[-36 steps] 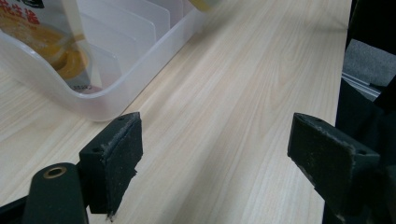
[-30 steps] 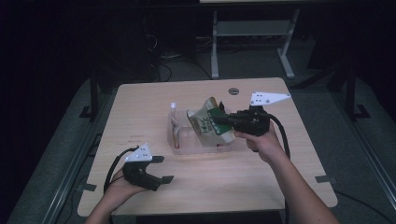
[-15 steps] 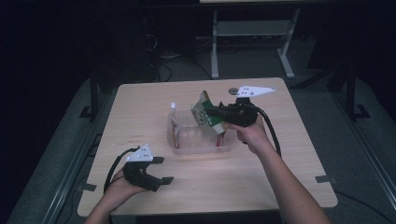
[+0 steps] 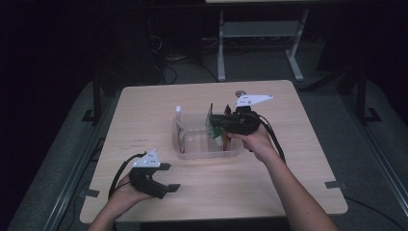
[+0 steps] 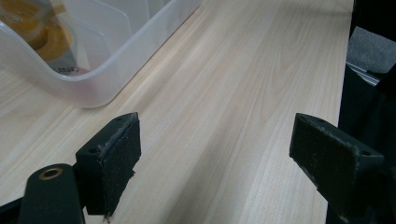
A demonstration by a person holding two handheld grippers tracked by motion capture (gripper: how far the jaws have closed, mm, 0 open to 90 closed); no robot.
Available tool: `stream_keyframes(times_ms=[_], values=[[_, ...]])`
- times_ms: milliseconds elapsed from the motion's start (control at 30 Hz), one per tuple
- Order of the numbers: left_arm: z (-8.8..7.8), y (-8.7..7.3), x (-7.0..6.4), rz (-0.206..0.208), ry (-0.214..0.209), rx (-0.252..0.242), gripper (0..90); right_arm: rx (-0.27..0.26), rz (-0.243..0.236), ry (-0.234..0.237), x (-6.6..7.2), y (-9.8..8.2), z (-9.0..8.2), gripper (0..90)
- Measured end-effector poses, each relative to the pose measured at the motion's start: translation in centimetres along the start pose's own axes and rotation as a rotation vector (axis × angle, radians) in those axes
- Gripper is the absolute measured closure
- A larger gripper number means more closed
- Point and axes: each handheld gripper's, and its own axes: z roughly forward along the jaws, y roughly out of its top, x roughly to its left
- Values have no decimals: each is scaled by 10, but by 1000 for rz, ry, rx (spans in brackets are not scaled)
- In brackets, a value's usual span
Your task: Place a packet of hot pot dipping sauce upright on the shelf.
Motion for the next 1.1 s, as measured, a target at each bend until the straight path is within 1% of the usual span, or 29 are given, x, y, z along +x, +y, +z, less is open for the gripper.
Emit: stream_keyframes(times_ms=[133, 200, 300, 333, 367, 400, 467, 633, 800, 867, 900, 1000, 1100], values=[[-1, 0, 1, 1, 4, 1, 161, 12, -15, -2, 3, 2, -3, 642], [-2, 0, 1, 3, 6, 3, 161, 21, -25, -14, 4, 3, -5, 572], [-2, 1, 2, 3, 12, 0, 161, 38, -26, -22, 6, 3, -9, 487], [-3, 0, 1, -11, 11, -3, 161, 42, -29, -21, 7, 3, -11, 463], [-3, 0, 1, -11, 13, -3, 161, 52, -32, -24, 9, 1, -14, 411], [-3, 0, 1, -12, 14, -3, 161, 52, -32, -24, 9, 1, -14, 411], [-4, 1, 2, -9, 18, -5, 161, 57, -45, -35, 12, 0, -17, 381], [-4, 2, 1, -6, 17, -1, 161, 75, -56, -31, 17, -7, -28, 329], [-3, 1, 2, 2, 17, 6, 161, 86, -69, -36, 23, -17, -39, 317], [-4, 0, 2, -5, 15, 4, 161, 97, -76, -35, 25, -20, -42, 314], [-4, 0, 2, -1, 15, 12, 161, 100, -83, -35, 26, -23, -44, 314], [-4, -2, 2, -4, 17, 14, 161, 112, -91, -32, 30, -29, -49, 309], [-5, -3, 1, 3, 18, 21, 162, 124, -100, -27, 34, -37, -55, 304]])
